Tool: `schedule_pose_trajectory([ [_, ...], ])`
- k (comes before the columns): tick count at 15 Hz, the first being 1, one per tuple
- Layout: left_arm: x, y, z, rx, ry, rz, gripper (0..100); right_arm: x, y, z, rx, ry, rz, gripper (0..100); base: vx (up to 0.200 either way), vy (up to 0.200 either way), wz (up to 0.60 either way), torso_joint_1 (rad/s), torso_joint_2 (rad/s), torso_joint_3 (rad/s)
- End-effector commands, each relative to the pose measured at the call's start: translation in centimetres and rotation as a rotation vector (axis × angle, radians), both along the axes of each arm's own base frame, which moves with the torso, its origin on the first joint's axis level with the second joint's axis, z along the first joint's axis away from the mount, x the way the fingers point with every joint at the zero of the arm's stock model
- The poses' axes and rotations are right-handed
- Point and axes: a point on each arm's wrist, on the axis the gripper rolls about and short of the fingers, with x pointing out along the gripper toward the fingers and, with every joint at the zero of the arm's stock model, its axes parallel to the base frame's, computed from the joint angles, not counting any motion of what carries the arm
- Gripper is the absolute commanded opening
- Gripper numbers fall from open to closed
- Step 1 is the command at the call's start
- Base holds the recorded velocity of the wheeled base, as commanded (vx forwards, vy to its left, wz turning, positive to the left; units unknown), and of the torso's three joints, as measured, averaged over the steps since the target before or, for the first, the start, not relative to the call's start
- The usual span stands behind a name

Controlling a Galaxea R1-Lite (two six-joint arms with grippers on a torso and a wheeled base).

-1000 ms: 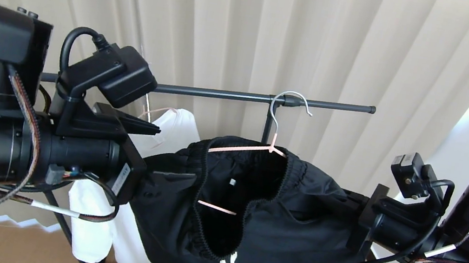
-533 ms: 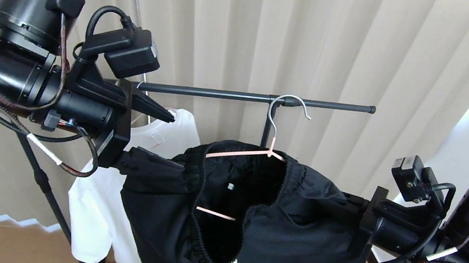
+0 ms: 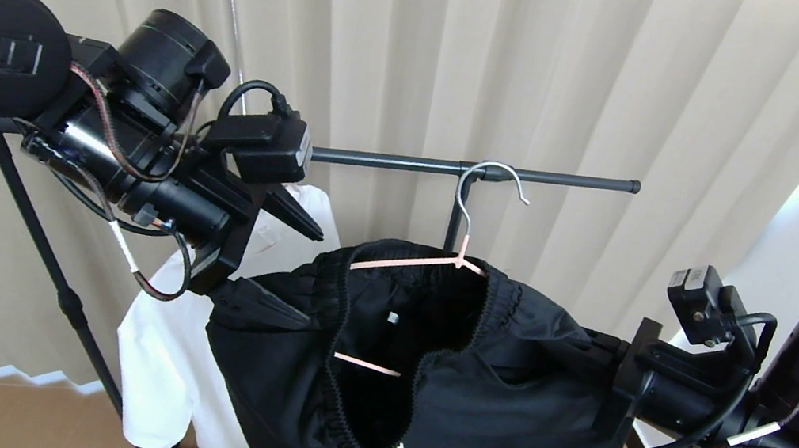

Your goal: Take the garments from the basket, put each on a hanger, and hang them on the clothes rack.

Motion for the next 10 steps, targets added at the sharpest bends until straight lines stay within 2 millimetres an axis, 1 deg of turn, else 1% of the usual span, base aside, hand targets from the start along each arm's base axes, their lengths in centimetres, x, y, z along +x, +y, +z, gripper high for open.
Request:
schedule_pose_trajectory([
  [1, 0.8, -0.9, -1.0, 0.009, 0.026, -0.015, 100, 0.0, 0.0, 0.1, 0.001, -0.002, 0.001, 0, 0.0, 0.0, 0.0, 0.0, 0.0, 0.0],
  [3, 1.0, -1.4, -1.2, 0.009, 0.033, -0.023, 100, -0.1, 0.0, 0.1, 0.003, -0.002, 0.002, 0, 0.0, 0.0, 0.0, 0.0, 0.0, 0.0],
  [8, 1.2, -3.3, -1.0, -0.015, 0.073, -0.017, 100, -0.4, -0.1, 0.3, 0.006, -0.009, 0.004, 0, 0.0, 0.0, 0.0, 0.0, 0.0, 0.0],
  [10, 1.2, -3.5, -1.0, -0.015, 0.076, -0.02, 100, -0.6, -0.1, 0.6, 0.011, -0.019, 0.005, 0, 0.0, 0.0, 0.0, 0.0, 0.0, 0.0],
])
